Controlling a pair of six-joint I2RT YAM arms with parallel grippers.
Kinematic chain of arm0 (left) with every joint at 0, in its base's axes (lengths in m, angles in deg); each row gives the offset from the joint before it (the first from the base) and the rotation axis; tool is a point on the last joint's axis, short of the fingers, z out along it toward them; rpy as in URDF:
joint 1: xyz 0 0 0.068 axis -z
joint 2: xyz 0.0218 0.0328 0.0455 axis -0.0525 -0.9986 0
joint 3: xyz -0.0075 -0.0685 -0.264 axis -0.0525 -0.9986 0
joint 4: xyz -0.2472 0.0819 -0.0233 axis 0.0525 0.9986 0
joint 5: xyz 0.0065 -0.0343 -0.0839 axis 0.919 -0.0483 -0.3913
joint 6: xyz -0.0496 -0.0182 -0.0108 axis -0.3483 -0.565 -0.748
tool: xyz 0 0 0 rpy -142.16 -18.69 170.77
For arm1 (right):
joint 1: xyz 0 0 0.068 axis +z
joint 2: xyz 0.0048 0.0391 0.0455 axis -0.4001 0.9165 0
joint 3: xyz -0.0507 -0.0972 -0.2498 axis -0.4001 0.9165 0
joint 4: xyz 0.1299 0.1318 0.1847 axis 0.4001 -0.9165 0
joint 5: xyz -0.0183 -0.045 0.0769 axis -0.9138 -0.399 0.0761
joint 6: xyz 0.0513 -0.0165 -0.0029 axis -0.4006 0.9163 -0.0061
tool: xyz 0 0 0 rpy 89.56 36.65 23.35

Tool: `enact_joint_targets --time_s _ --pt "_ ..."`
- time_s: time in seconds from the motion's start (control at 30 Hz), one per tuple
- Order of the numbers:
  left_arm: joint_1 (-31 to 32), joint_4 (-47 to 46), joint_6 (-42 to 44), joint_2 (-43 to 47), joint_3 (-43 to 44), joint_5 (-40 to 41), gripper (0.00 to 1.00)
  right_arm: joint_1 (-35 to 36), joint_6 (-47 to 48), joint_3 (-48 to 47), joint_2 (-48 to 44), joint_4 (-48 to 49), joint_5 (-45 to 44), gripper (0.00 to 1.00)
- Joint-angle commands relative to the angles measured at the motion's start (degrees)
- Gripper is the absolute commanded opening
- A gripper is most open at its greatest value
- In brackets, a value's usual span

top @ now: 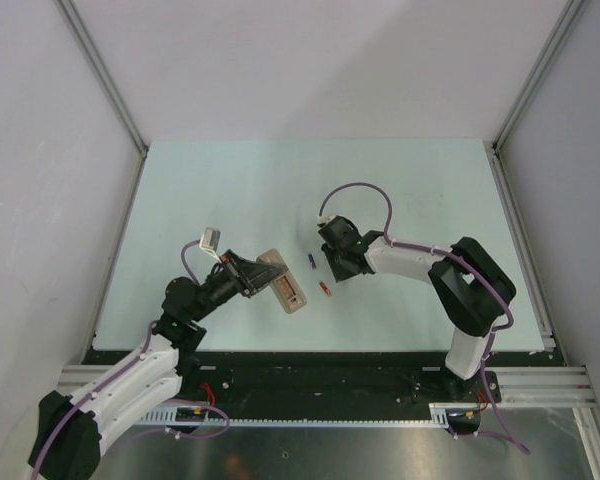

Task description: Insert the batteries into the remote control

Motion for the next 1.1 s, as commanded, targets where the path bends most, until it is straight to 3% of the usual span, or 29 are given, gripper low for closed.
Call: enact_joint_targets --time_s 0.0,0.2,0.27,0.37,0.5,0.63,0.77,0.9,1.07 --pt "-0.42 -1.48 1.09 1.07 -0.64 -0.32 0.0 0.42 0.22 -0.21 2.77 -2.25 -1.29 0.26" --pt "-0.43 -1.3 1.18 1.16 -0.46 -0.32 0.0 0.42 -0.48 -0.21 1.98 -3.48 -2.35 0.1" --pt "-0.34 -1.22 1.18 1.07 -0.2 -0.4 0.0 0.59 -0.66 -0.21 1.63 -3.92 -2.7 0.0" --pt "-0.42 -1.13 1.36 0.81 0.24 -0.41 0.0 1.38 -1.36 -0.21 -1.43 -6.11 -3.14 0.0" --pt "-0.43 -0.78 1.8 0.11 1.03 -0.23 0.0 3.67 -2.76 -1.7 -15.19 -14.8 -0.68 0.0" --pt "-0.43 -0.69 2.5 -2.09 2.43 0.12 0.0 5.69 -3.38 -9.51 -23.83 -30.35 5.63 0.0" --pt "-0.34 -0.6 3.55 -4.72 4.37 0.65 0.0 11.38 -4.52 -21.36 -25.79 -46.77 8.02 0.0" --pt "-0.34 -0.69 4.78 -6.39 6.04 1.0 0.0 19.11 -7.24 -35.85 -22.9 -54.89 8.2 0.0" --pt "0.1 -0.69 4.7 -7.1 6.39 1.44 0.0 24.5 -8.39 -44.23 -17.45 -59.29 9.16 0.0"
